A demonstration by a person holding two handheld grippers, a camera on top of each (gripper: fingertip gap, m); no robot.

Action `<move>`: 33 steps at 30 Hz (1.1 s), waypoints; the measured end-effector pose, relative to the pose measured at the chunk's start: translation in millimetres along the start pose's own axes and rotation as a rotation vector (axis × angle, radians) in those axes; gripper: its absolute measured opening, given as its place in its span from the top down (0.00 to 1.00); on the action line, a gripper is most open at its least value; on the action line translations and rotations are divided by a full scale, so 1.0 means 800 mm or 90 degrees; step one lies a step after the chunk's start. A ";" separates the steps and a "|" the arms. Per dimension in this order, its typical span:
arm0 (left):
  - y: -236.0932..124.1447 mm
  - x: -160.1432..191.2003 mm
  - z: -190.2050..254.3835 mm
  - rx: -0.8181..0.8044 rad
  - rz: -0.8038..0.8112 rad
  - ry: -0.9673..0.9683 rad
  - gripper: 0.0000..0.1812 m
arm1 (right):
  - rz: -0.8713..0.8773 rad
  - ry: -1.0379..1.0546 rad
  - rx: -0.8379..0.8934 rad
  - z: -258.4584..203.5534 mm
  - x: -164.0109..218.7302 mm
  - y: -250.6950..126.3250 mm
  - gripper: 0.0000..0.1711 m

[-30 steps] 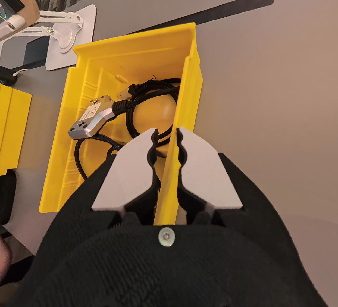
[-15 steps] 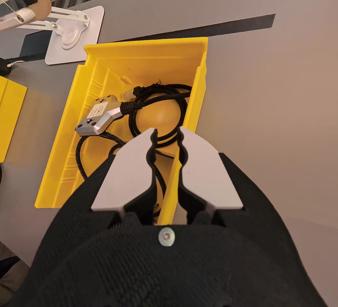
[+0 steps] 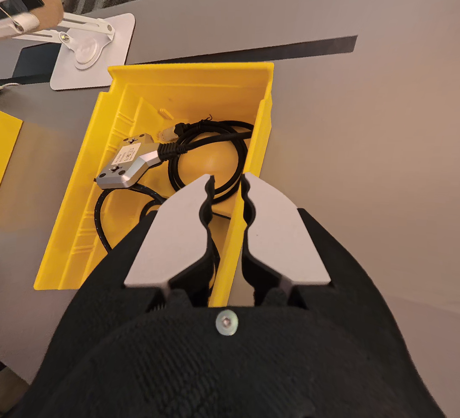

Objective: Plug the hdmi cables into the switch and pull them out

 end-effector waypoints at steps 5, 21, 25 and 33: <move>-0.023 -0.023 0.038 -0.051 0.064 0.127 0.99 | 0.040 -0.033 0.019 -0.012 -0.010 -0.010 0.88; -0.156 -0.043 0.219 0.080 0.280 0.345 0.99 | 0.432 -0.326 -0.154 -0.196 -0.057 -0.056 0.84; -0.166 -0.024 0.278 0.129 0.303 0.385 1.00 | 0.489 -0.288 -0.440 -0.302 -0.044 -0.035 0.69; -0.136 -0.004 0.374 0.195 0.294 0.427 1.00 | 0.362 -0.101 -0.596 -0.420 0.027 0.063 0.55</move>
Point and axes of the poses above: each gripper's, where its closed fingertips meet, y out along the fingers, x out of its underside, z = x × y across the jaws, the point moved 10 cm from there along -y, back along the fingers, and after that the axes turned 2 degrees about -y, right-handed, at the moved point
